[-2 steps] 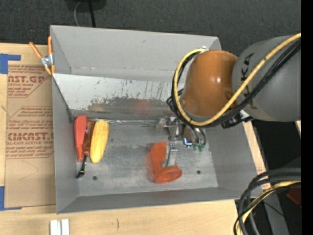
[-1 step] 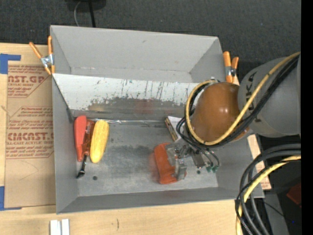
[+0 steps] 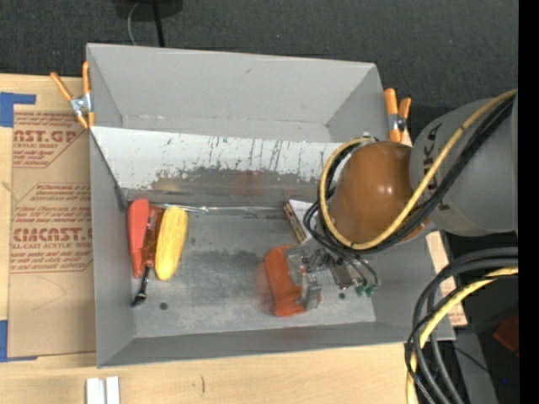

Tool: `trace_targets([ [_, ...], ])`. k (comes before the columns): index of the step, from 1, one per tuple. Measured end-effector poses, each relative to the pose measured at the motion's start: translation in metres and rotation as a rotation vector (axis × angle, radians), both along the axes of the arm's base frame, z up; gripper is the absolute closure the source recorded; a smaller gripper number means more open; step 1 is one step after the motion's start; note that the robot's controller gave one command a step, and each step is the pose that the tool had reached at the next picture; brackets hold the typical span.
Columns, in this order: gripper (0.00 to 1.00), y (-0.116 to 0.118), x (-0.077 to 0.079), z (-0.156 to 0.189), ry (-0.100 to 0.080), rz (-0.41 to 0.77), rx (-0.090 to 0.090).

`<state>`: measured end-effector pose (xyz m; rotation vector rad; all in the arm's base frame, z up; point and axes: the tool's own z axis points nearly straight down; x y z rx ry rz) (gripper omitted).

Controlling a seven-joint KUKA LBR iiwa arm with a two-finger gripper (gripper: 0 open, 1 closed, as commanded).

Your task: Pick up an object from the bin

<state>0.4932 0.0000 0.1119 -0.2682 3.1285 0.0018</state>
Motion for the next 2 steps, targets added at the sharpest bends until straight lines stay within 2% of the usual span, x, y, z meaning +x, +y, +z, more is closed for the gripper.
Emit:
trace_targets([
  [1, 1.00, 0.001, -0.002, 0.046, 0.007, 0.015, 0.000],
  [2, 1.00, -0.005, 0.006, 0.108, 0.003, -0.001, 0.000],
])
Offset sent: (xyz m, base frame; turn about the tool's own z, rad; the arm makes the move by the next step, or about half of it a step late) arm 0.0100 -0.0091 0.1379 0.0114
